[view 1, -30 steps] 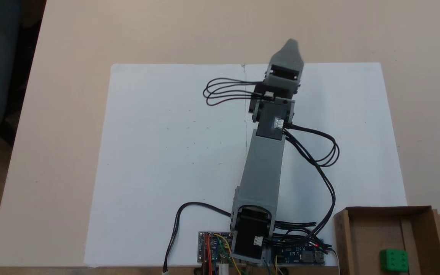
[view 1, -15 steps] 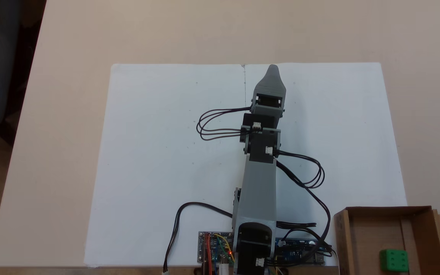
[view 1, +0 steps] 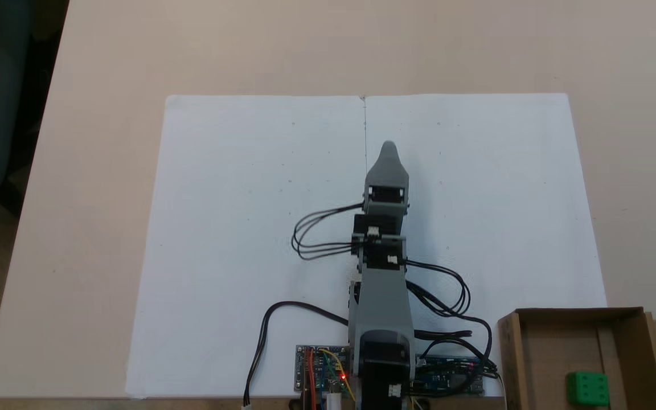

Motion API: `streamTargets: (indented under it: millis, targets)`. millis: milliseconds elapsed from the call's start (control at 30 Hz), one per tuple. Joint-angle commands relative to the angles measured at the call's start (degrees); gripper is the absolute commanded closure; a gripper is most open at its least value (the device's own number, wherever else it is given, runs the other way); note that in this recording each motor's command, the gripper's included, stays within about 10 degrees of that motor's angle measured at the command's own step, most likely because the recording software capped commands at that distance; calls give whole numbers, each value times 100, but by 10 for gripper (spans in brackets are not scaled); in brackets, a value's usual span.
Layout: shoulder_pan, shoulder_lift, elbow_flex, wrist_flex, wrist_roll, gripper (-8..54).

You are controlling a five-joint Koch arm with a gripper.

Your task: Grasp a green dice and put it in the bin.

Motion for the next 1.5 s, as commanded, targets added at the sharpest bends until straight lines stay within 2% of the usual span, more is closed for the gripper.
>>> streamTargets:
  millis: [0, 333, 1467]
  targets:
    - [0, 589, 70, -938, -439, 26]
    - [-149, 650, 1072, -2582, -510, 25]
    - [-185, 633, 1081, -5388, -510, 10]
